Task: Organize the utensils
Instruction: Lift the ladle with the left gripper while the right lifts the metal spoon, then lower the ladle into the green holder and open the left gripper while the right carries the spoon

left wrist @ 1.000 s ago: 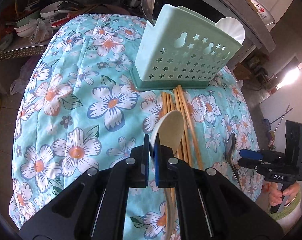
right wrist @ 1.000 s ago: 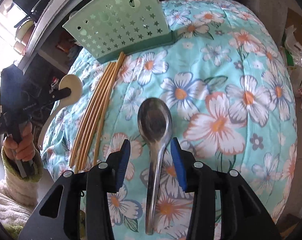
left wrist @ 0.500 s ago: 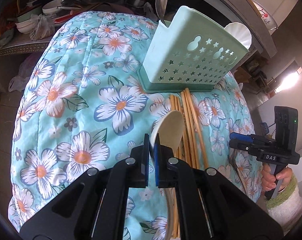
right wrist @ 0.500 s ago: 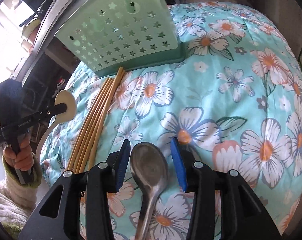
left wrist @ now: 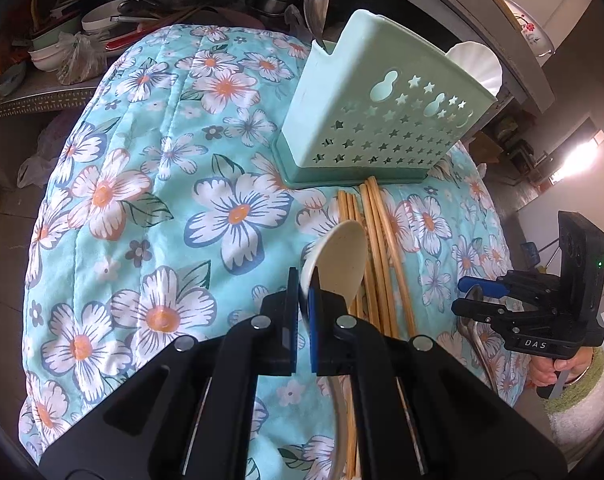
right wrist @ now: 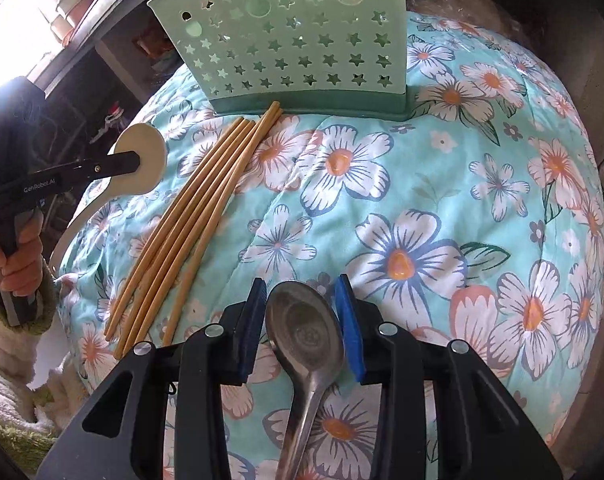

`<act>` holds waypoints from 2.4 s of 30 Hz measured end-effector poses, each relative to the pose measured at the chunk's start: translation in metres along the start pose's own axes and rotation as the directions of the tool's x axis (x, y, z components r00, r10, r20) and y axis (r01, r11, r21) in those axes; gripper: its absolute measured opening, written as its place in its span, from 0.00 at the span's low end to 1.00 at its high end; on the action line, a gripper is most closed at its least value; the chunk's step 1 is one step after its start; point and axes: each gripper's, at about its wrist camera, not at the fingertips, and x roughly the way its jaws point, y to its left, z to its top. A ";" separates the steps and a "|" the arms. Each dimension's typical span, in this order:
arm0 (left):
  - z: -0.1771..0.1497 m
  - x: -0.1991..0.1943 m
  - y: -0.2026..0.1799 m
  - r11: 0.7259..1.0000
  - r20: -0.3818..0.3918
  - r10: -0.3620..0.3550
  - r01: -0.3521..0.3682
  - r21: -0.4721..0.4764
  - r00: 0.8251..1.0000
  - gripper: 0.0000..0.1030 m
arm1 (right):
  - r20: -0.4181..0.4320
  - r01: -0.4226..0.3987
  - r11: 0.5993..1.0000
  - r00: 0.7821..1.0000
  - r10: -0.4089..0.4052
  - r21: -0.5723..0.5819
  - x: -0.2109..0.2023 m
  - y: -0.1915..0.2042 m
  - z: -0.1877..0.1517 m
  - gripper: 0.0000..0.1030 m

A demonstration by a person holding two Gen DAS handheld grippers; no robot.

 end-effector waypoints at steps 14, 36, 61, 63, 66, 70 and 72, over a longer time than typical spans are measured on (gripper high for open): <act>-0.001 -0.009 0.000 1.000 0.009 -0.001 0.001 0.014 1.000 0.03 | -0.005 -0.120 0.984 0.992 0.122 0.133 -0.010 -0.027 -0.002 0.47; 0.007 -0.019 -0.017 0.998 0.043 0.027 -0.030 0.060 0.999 0.03 | 0.023 -0.022 0.998 1.000 0.021 0.051 -0.031 -0.013 -0.001 0.03; 0.151 -0.154 -0.071 0.985 0.742 -0.124 0.172 0.011 0.659 0.03 | 0.518 -0.032 0.979 0.852 -0.078 0.200 -0.160 -0.024 0.027 0.03; 0.157 -0.140 -0.072 0.981 0.741 -0.138 0.193 0.011 0.657 0.03 | 0.513 -0.052 0.975 0.856 -0.068 0.216 -0.156 -0.030 0.026 0.03; 0.163 -0.119 -0.071 0.981 0.736 -0.141 0.195 0.012 0.662 0.03 | 0.508 -0.062 0.970 0.859 -0.067 0.234 -0.150 -0.036 0.024 0.03; 0.174 -0.095 -0.066 0.976 0.719 -0.156 0.217 0.007 0.678 0.03 | 0.490 -0.088 0.964 0.870 -0.048 0.249 -0.137 -0.041 0.025 0.04; 0.178 -0.084 -0.065 0.977 0.713 -0.151 0.212 0.004 0.684 0.03 | 0.480 -0.096 0.961 0.876 -0.041 0.258 -0.131 -0.043 0.027 0.04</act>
